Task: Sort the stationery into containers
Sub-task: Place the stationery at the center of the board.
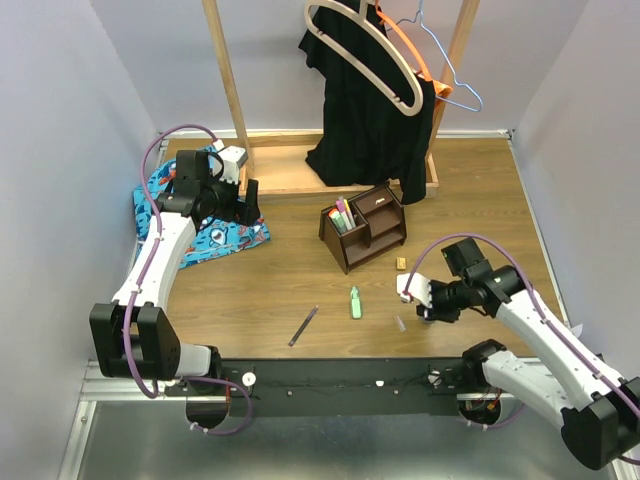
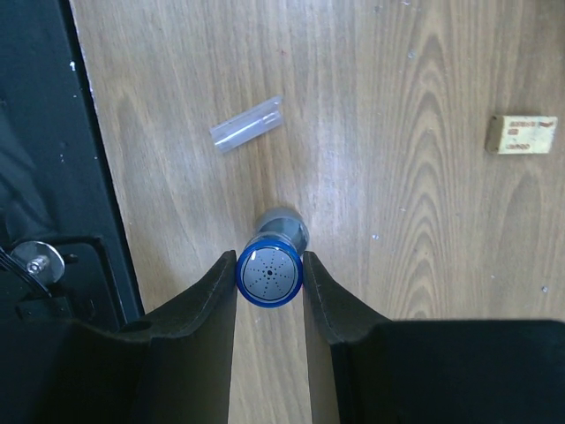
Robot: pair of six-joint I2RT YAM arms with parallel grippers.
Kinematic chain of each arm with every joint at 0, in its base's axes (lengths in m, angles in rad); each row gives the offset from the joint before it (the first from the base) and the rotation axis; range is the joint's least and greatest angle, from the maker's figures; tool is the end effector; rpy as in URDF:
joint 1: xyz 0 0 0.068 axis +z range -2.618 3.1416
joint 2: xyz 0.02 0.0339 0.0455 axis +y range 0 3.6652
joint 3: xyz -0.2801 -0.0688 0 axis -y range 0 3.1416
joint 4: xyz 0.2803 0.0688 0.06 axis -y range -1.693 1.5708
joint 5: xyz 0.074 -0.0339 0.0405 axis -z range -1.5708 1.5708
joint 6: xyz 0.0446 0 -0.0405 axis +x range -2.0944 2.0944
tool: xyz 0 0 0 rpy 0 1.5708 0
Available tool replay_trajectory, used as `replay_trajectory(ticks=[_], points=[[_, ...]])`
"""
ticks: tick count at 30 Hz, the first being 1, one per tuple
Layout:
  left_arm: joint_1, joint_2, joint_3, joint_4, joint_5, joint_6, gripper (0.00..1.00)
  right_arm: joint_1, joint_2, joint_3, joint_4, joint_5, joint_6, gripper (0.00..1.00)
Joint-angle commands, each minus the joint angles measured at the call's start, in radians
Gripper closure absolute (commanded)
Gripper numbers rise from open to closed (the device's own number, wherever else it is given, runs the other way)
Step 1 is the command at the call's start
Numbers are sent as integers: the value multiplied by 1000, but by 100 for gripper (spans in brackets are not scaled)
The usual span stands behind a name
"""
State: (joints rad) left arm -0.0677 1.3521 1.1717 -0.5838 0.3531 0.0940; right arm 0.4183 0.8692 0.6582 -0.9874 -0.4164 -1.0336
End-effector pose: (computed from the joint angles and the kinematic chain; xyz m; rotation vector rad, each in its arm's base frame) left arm 0.3276 -0.0377 0.3155 0.3607 2.2813 -0.3979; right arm 0.1458 0.0846 0.2205 -1.8308 1.9043 0.3809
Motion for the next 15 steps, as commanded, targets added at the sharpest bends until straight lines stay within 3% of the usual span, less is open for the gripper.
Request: replay_trajectory(ticks=[1, 15], points=[[-6, 1, 11, 13, 4, 9, 1, -4, 24, -25, 27, -59, -37, 99], [-6, -7, 3, 6, -6, 12, 1, -6, 99, -25, 98, -77, -66, 99]])
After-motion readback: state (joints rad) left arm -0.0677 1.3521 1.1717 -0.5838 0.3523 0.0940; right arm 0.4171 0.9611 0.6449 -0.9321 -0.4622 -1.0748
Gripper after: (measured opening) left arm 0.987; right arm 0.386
